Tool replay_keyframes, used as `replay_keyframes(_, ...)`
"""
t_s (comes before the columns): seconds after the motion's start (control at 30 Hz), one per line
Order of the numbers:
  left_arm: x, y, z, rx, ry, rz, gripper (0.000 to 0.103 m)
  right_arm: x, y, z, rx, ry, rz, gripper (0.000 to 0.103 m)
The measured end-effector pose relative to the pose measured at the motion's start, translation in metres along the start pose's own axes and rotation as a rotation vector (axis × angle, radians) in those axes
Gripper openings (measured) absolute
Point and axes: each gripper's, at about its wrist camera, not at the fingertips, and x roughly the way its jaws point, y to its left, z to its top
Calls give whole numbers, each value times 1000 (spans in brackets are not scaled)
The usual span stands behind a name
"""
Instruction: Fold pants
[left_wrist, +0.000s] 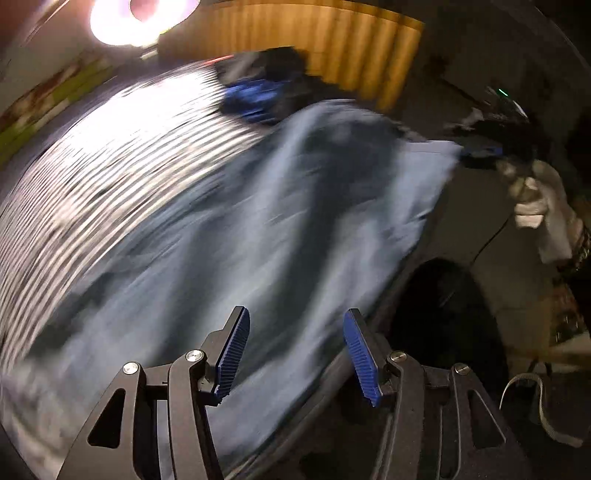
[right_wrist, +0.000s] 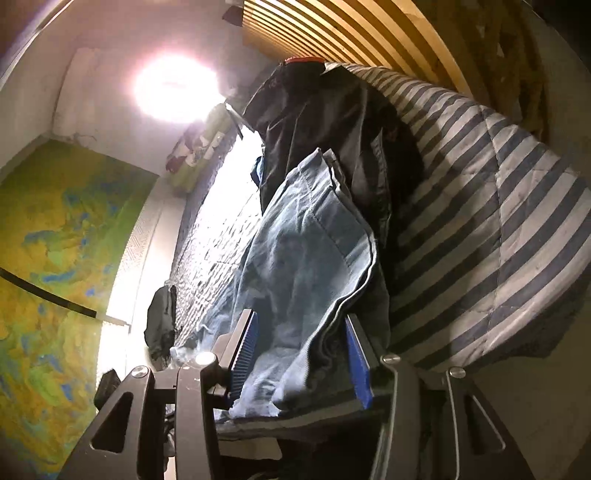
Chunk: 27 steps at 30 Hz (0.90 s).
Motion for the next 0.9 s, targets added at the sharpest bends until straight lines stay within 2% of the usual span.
replay_keyframes(0.07,25,-35,27,87,-12,-44,66,3,1,1,-6,8,-13,44)
replay_keyframes(0.17,67,-88,66,194,-10,-99,69,10,5,3,-17,24,-22,44)
replay_keyframes(0.23,93,-117,84,264,-3,-89,69,13,6,5,-19,29,-19,44)
replay_keyframes(0.3,114,-132,95,303,-5,-45,69,13,6,7,-18,29,-8,44)
replay_keyframes(0.33,120,-134,99,298,-6,-39,69,13,7,8,-19,30,-6,44)
replay_keyframes(0.4,129,-129,108,243,-9,-52,55,12,6,9,-23,29,-1,44)
replay_keyframes(0.43,130,-125,110,219,-7,-64,44,10,5,9,-23,28,-2,44)
replay_keyframes(0.5,130,-117,113,185,-8,-102,42,4,1,9,-25,12,-9,44)
replay_keyframes(0.57,129,-115,113,189,-11,-96,32,-2,-4,8,-14,-8,-29,46)
replay_keyframes(0.7,126,-108,115,158,-11,-124,31,-9,-20,1,35,-21,-41,55)
replay_keyframes(0.87,123,-103,115,164,-9,-134,31,-1,-32,-5,111,8,48,60)
replay_keyframes(0.9,122,-103,115,164,-9,-132,31,1,-32,-4,119,10,63,64)
